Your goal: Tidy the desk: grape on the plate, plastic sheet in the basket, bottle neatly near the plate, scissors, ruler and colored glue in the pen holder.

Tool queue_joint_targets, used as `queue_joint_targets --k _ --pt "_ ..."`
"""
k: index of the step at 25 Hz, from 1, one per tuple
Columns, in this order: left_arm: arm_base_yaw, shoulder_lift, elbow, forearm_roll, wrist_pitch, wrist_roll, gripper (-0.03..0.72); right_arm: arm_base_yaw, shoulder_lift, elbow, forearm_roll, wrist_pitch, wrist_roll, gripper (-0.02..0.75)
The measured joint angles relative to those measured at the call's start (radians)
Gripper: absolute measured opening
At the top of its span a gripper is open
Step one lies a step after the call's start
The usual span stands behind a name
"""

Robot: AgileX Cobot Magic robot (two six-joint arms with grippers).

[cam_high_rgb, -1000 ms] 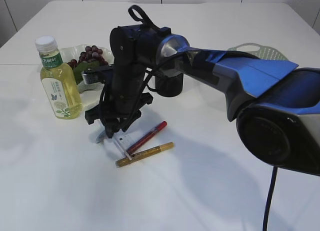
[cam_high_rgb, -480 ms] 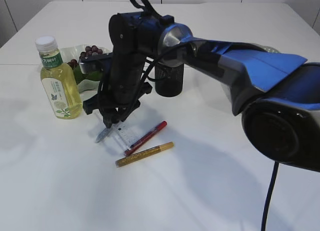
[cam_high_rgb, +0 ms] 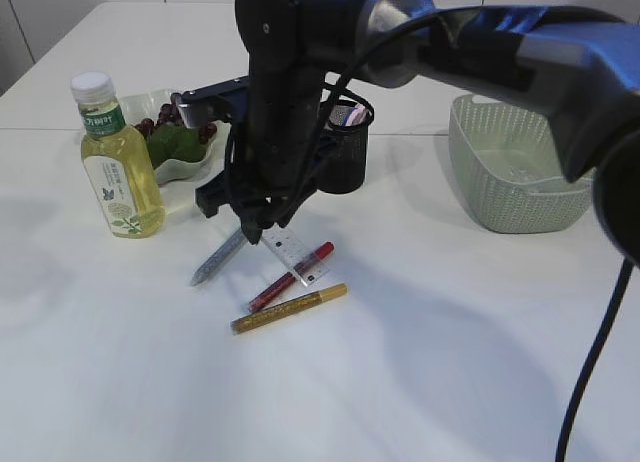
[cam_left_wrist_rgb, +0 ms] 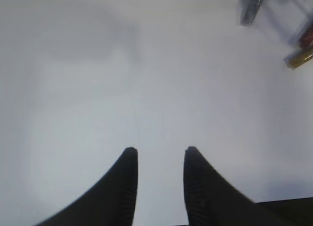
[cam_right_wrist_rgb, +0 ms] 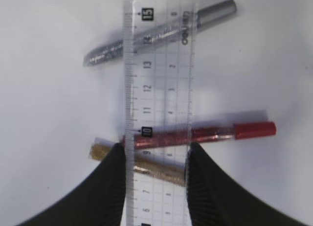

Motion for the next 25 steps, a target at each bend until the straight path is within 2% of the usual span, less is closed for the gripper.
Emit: queue_joint_targets --k 2,5,9,14,17,21,25 --pt "0.0 0.002 0.0 0.0 0.0 0.0 0.239 0.0 -0.046 0.075 -0.002 -0.007 -0.012 0.299" --pt "0.0 0.002 0.0 0.0 0.0 0.0 0.239 0.0 -0.144 0.218 -0.006 -0.122 -0.035 0.299" --pt "0.0 0.004 0.0 0.0 0.0 0.0 0.239 0.0 -0.303 0.472 -0.039 -0.394 -0.048 0.299" --pt "0.0 0.009 0.0 0.0 0.0 0.0 0.239 0.0 -0.536 0.852 -0.118 -0.804 -0.052 0.299" --pt "0.0 0.009 0.0 0.0 0.0 0.0 0.239 0.0 -0.635 1.005 -0.143 -1.011 -0.053 0.299" --pt "0.0 0.009 0.0 0.0 0.0 0.0 0.239 -0.011 -0.667 1.062 -0.181 -1.165 -0.054 0.299" --pt "0.0 0.009 0.0 0.0 0.0 0.0 0.239 -0.065 -0.666 1.064 -0.186 -1.294 -0.054 0.299"
